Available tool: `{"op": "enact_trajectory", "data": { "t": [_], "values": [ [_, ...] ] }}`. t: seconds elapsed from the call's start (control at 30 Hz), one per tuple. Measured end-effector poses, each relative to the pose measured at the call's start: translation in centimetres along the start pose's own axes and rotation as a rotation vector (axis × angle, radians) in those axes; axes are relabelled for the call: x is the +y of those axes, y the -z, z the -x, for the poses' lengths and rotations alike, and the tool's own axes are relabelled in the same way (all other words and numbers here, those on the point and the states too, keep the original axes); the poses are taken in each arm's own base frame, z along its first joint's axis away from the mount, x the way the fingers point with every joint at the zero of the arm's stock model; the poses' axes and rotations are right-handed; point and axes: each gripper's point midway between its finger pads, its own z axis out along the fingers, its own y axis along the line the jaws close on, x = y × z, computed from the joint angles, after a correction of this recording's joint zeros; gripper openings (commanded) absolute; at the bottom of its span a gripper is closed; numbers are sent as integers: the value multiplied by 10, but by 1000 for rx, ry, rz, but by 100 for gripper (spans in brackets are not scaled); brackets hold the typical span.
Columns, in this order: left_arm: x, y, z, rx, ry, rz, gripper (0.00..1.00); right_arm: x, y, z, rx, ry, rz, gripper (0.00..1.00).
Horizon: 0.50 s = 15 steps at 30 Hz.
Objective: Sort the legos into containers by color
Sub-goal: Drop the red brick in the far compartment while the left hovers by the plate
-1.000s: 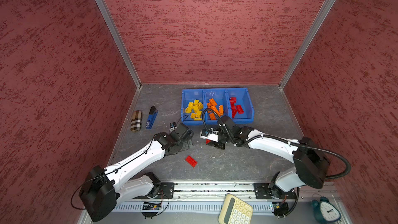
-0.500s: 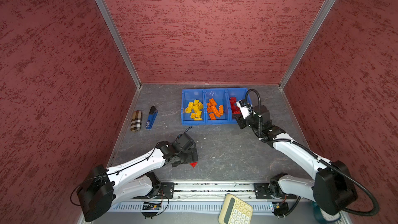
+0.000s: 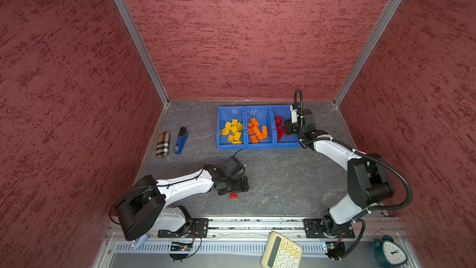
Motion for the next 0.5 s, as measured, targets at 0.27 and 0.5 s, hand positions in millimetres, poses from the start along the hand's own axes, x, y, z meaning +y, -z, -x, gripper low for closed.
{"op": "enact_trajectory", "data": {
  "t": [0.27,0.5],
  "values": [
    [-37,-18,32,-15,-126,-31,100,0,1,3,23,-27,-38,97],
    [-62,-29,49,-4,-219,-51,100,7,59,8,-62,-80,10,99]
  ]
}}
